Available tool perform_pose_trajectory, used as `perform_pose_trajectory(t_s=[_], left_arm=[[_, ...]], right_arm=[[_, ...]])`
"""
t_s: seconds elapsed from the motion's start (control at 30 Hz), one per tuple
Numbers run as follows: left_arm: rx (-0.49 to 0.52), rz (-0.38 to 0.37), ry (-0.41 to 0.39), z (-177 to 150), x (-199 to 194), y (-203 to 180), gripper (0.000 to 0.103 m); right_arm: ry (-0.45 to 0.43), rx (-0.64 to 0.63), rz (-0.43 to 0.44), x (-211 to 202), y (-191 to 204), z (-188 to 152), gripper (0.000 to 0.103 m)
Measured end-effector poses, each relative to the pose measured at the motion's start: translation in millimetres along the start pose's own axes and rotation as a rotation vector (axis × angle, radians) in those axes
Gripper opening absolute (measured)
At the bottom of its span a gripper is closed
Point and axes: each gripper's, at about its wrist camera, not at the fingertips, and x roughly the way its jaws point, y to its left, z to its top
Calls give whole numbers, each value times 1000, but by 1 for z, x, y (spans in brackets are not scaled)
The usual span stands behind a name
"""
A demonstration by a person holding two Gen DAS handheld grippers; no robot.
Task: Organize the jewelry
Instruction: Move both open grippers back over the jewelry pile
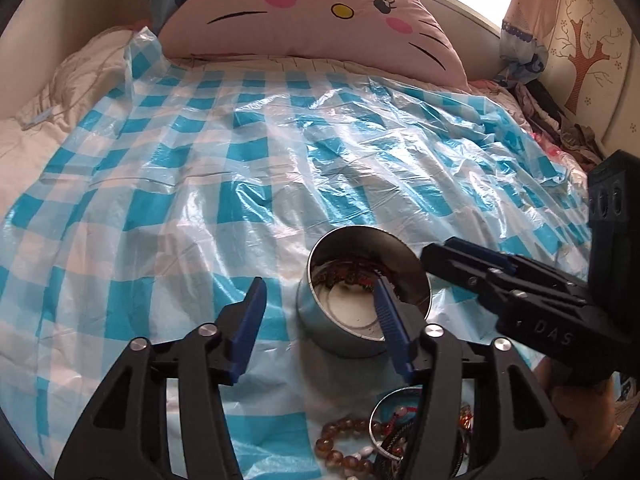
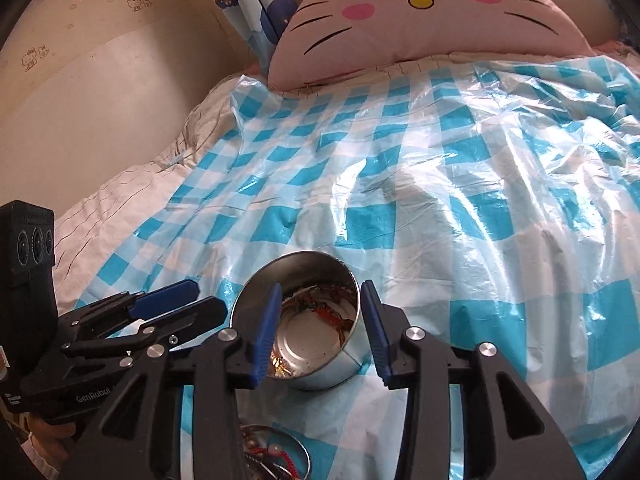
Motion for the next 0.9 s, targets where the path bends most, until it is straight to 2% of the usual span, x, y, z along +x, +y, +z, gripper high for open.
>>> perform_pose_trajectory(t_s=[0.2, 0.3, 0.57, 0.9], left_arm=[[32, 81, -14, -21, -43, -8, 67], [57, 102, -20, -34, -63, -14, 71], [80, 111, 8, -58, -92, -13, 72], [42, 97, 44, -83, -106, 6, 73]], right_arm=[[-58, -10, -84, -61, 13, -25, 61], [-51, -21, -97, -80, 20, -40, 62], [14, -56, -123, -109, 24, -75, 62], [103, -123, -135, -115, 26, -98, 64]])
